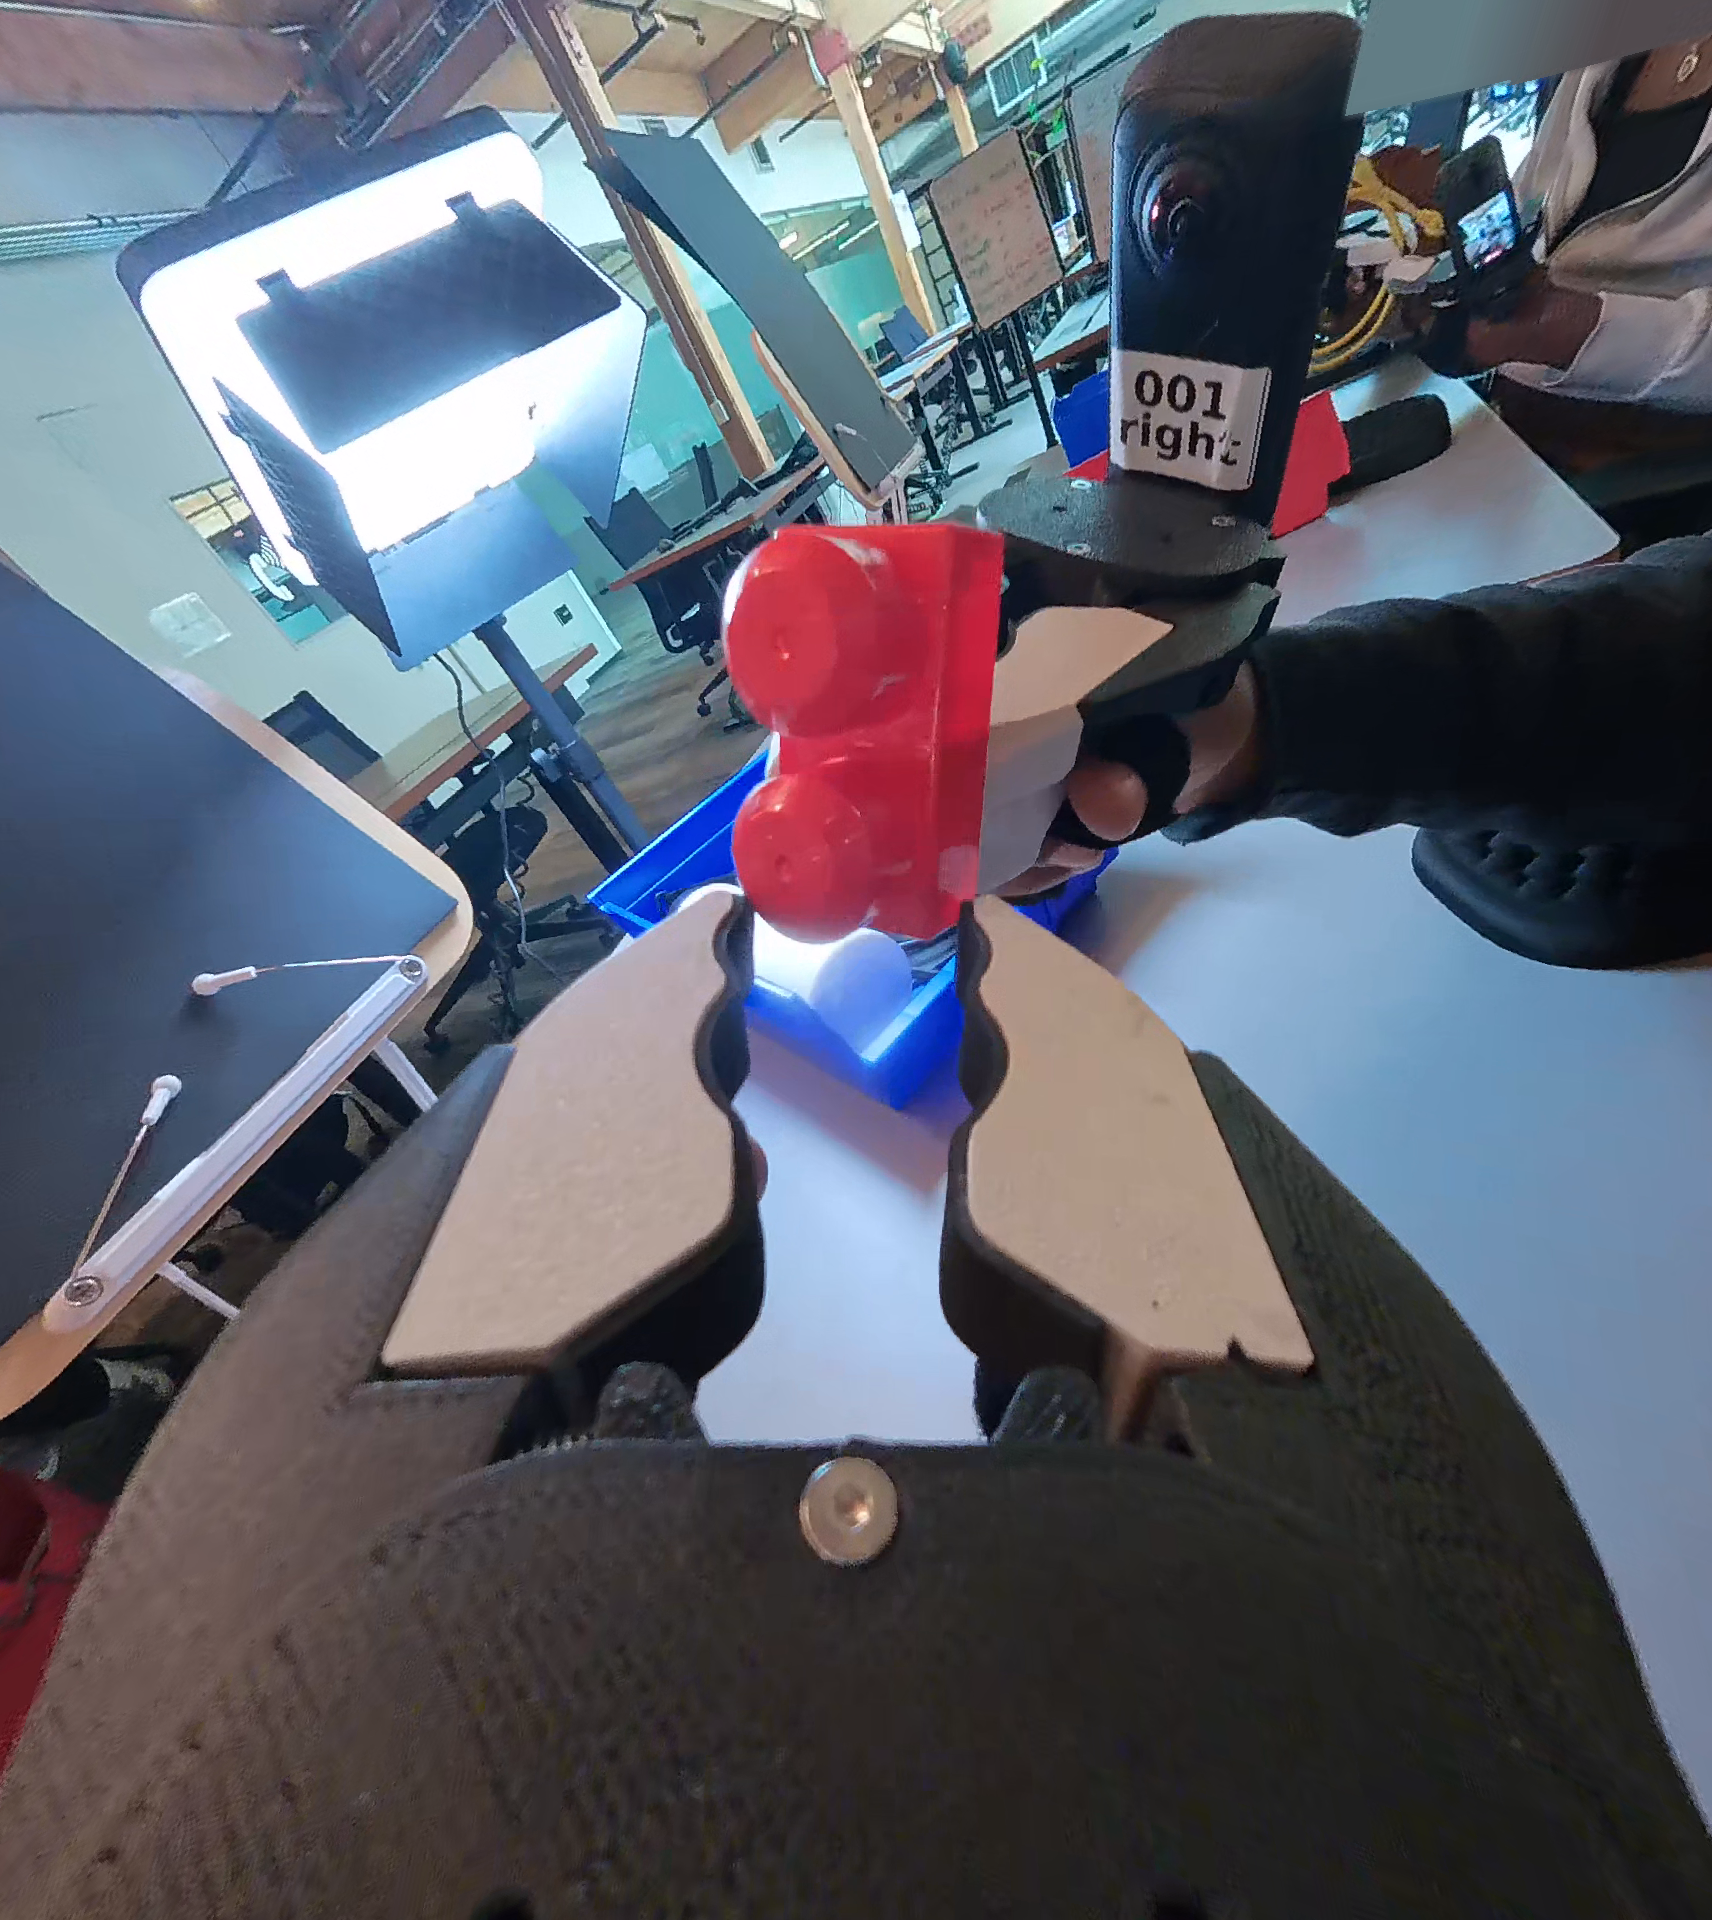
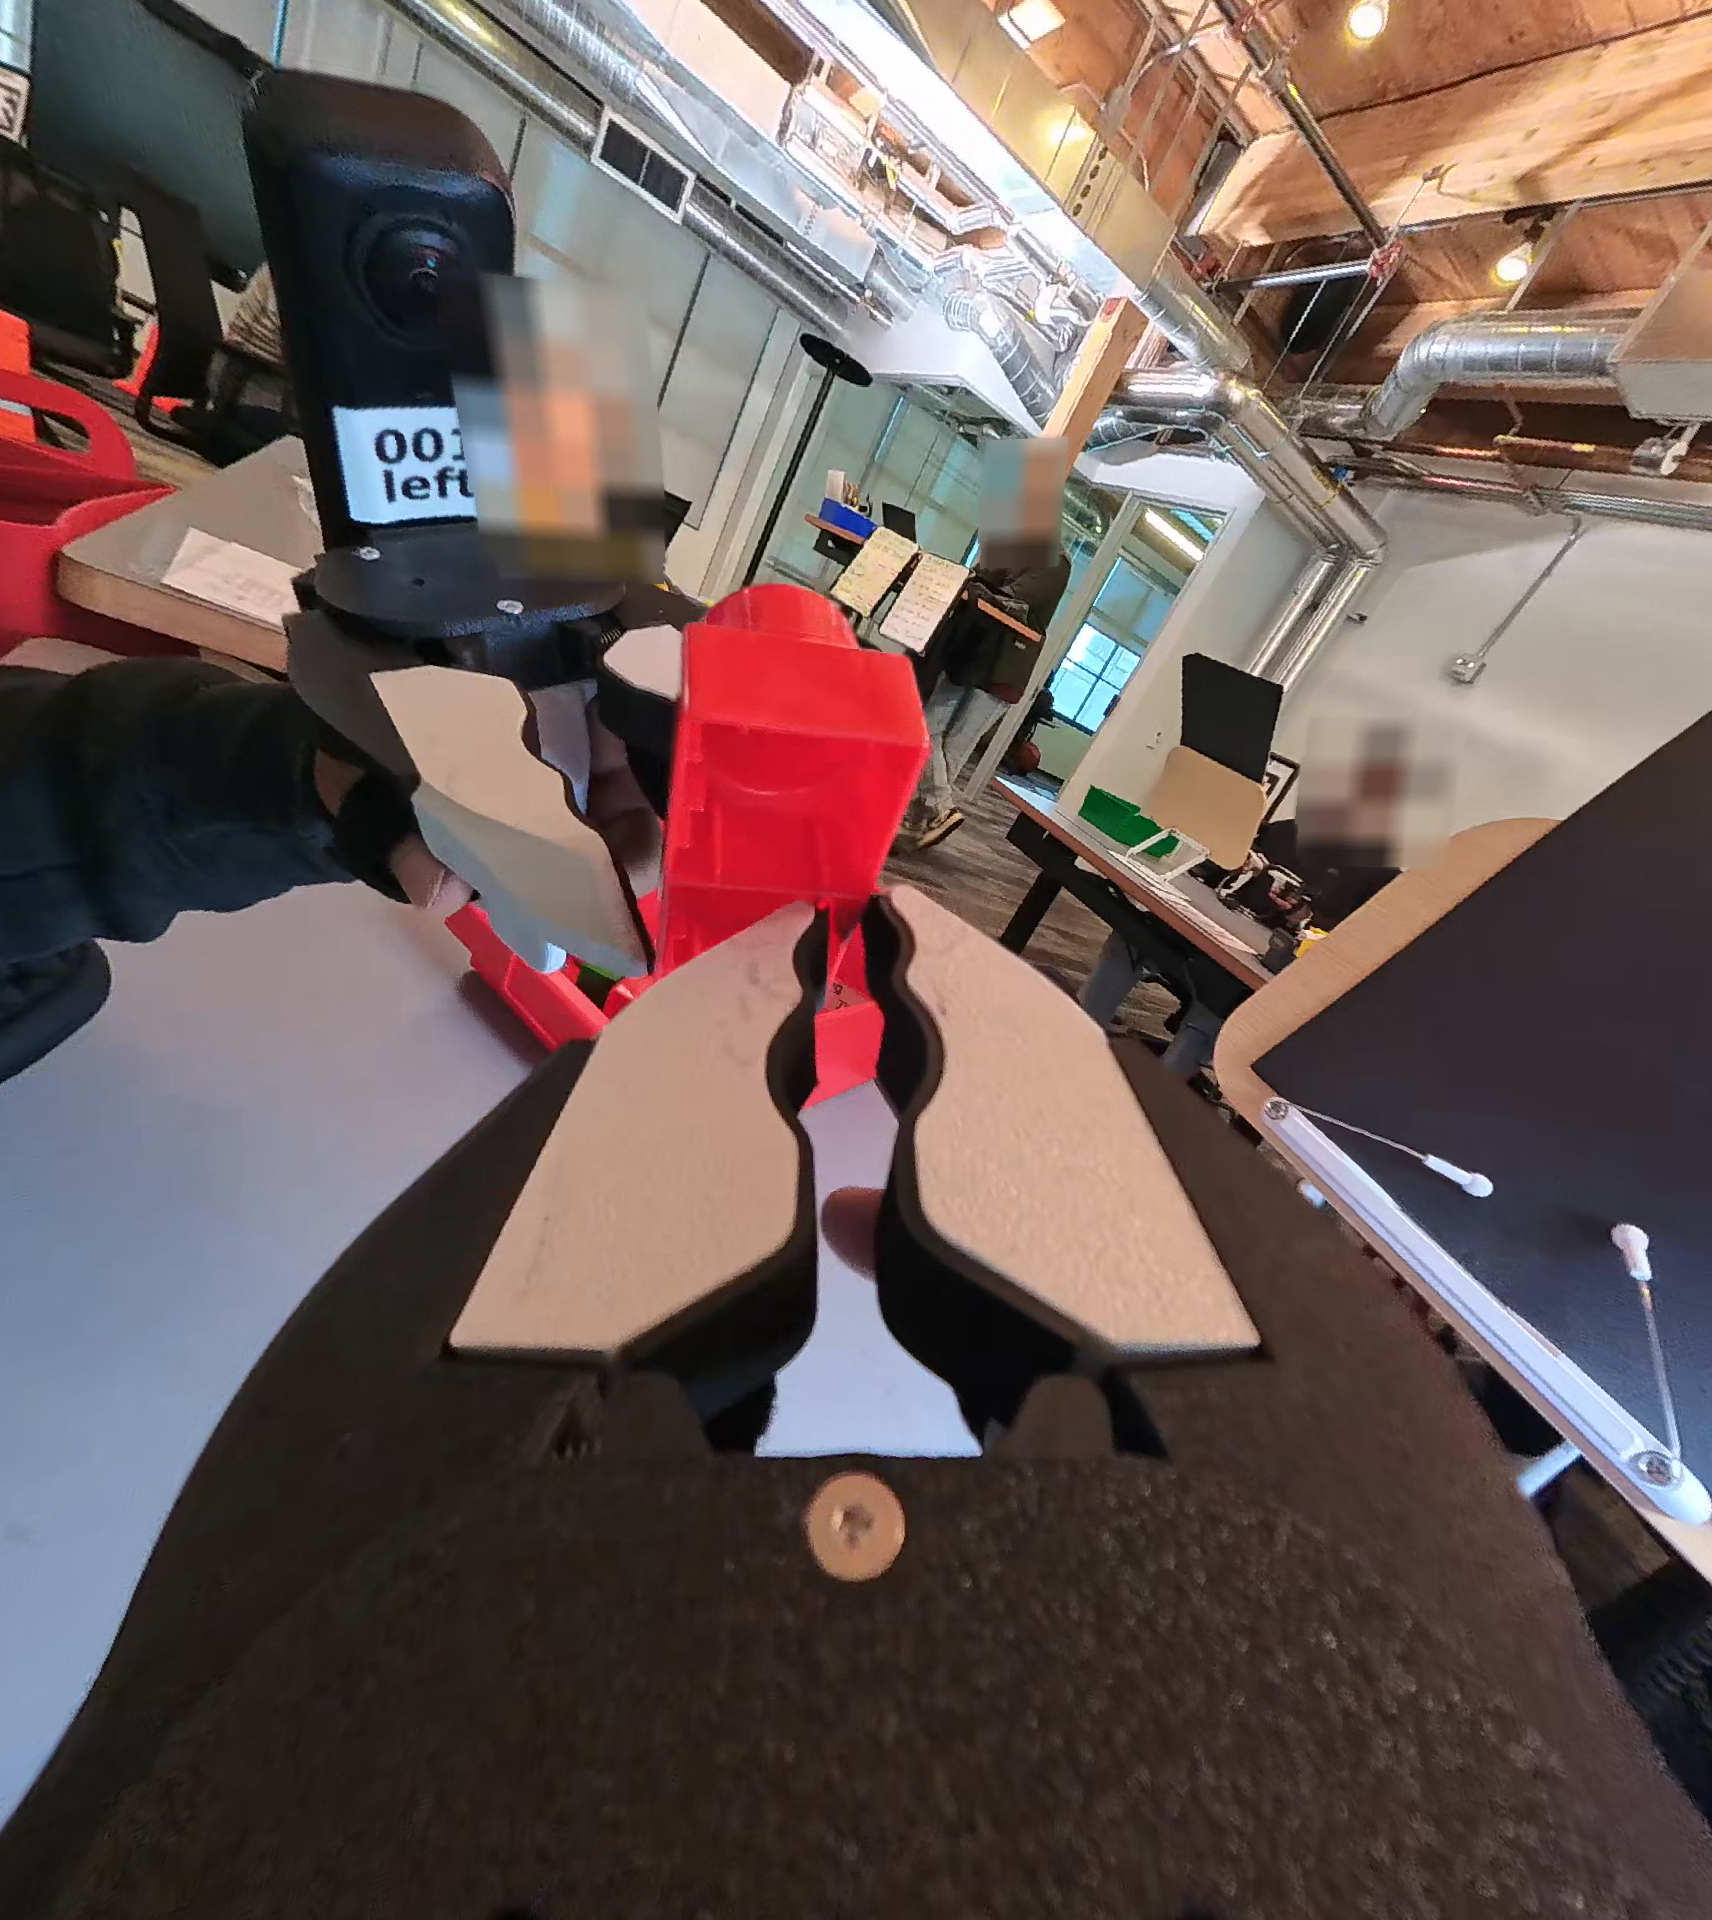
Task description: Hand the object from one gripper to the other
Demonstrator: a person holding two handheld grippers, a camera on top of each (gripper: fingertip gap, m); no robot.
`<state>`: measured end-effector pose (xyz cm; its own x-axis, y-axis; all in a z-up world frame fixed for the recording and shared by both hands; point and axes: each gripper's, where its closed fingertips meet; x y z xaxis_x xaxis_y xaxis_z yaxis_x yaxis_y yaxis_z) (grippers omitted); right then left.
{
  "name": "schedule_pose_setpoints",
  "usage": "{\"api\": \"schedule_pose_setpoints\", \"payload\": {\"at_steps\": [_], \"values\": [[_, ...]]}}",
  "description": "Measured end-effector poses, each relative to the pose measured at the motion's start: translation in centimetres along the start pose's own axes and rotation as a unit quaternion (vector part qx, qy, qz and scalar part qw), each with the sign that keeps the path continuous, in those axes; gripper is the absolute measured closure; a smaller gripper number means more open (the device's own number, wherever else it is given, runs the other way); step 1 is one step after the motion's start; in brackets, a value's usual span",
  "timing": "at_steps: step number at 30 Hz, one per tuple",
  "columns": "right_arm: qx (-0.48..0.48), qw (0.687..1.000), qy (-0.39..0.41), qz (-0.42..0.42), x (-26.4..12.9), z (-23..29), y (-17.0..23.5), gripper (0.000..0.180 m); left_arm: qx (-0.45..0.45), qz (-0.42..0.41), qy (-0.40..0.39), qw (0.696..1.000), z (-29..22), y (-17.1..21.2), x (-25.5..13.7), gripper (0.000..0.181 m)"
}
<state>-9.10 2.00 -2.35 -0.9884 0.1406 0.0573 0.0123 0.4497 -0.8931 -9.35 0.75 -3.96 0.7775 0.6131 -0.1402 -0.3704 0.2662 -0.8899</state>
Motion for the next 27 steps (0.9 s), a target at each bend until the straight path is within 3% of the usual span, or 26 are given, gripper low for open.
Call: {"api": "schedule_pose_setpoints", "payload": {"at_steps": [11, 13, 15, 17, 22, 27], "values": [[-0.075, 0.993, -0.064, 0.071, -0.9, 1.9, 0.0, 0.135, 0.025, 0.051, 0.022, 0.998, -0.4, 1.5, -0.2, 0.15], [-0.087, 0.99, -0.077, 0.081, -0.7, 2.5, 0.5, 0.14, 0.023, 0.063, 0.046, 0.997, -1.1, 2.0, -0.1, 0.153], [-0.089, 0.988, -0.092, 0.088, -0.4, 3.3, 1.1, 0.165, 0.013, 0.073, 0.079, 0.994, -2.1, 2.5, 0.1, 0.153], [-0.087, 0.989, -0.075, 0.089, -0.1, 2.9, 1.5, 0.174, 0.003, 0.078, 0.087, 0.993, -2.2, 3.0, 0.2, 0.153], [-0.041, 0.995, -0.052, 0.08, 0.1, 1.6, 1.4, 0.176, -0.036, 0.04, 0.073, 0.996, -1.3, 2.4, 0.4, 0.156], [0.027, 0.996, 0.056, 0.069, -0.2, -2.5, 1.2, 0.177, -0.045, -0.031, -0.004, 0.998, 1.3, -0.2, -0.7, 0.154]]}}
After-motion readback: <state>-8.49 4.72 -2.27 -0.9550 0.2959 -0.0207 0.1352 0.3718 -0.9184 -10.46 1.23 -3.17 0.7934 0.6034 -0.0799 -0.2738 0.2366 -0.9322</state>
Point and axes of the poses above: each gripper's, where its closed fingertips meet, x out along the fingers, y out of its underside, z = x × y across the jaws, and after that the axes turned 5 degrees about z, right-handed
